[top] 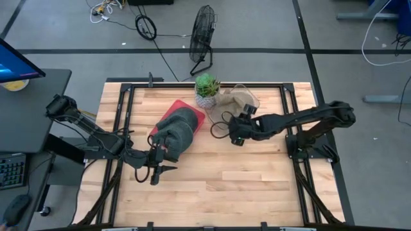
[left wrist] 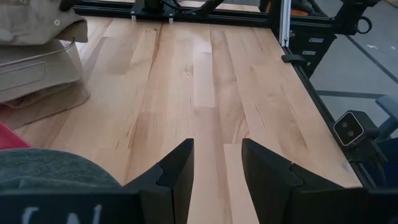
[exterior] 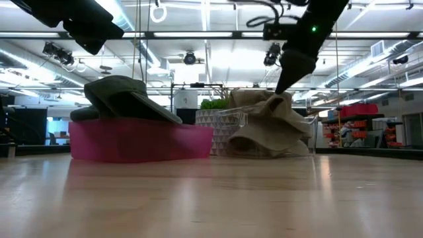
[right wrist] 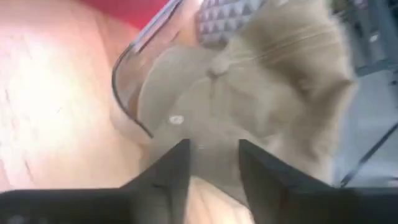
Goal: Pick & Place hat
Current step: Put the brown cap into the transparent bin
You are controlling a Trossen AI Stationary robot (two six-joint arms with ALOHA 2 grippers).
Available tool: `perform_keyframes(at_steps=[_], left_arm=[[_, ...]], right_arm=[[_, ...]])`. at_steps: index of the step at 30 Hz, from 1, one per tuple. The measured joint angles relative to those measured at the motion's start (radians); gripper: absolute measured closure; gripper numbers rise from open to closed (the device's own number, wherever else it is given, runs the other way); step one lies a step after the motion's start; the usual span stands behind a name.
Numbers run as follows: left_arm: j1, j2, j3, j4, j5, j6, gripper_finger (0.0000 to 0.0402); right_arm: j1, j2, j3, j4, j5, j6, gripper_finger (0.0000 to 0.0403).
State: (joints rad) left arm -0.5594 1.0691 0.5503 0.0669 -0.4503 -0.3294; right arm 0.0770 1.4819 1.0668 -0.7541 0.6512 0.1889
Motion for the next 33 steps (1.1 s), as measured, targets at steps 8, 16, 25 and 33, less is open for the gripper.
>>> perform_keyframes(at_steps=[8,16,25,33], left_arm=[[0.0,0.0,0.0,-0.003,0.0,0.001,0.0264],[0.0,0.0,0.0,-0.006,0.0,0.027,0.0264],[0.0,0.0,0.0,-0.006,0.0,0.028,0.0264],[0.0,0.0,0.0,-0.019,0.0,0.028,0.0264]], right_arm=[[-0.09,0.015,0.0,-0.005,-0.098,0.054,0.0389],[-0.184,0.015,0.0,0.051,-0.11,-0.031,0.0398],[-0.314,0.098,0.0,0.147,-0.228,-0.077,0.0401],[-0.274,0.155,0.001,0.156,-0.259,-0.095,0.0401]])
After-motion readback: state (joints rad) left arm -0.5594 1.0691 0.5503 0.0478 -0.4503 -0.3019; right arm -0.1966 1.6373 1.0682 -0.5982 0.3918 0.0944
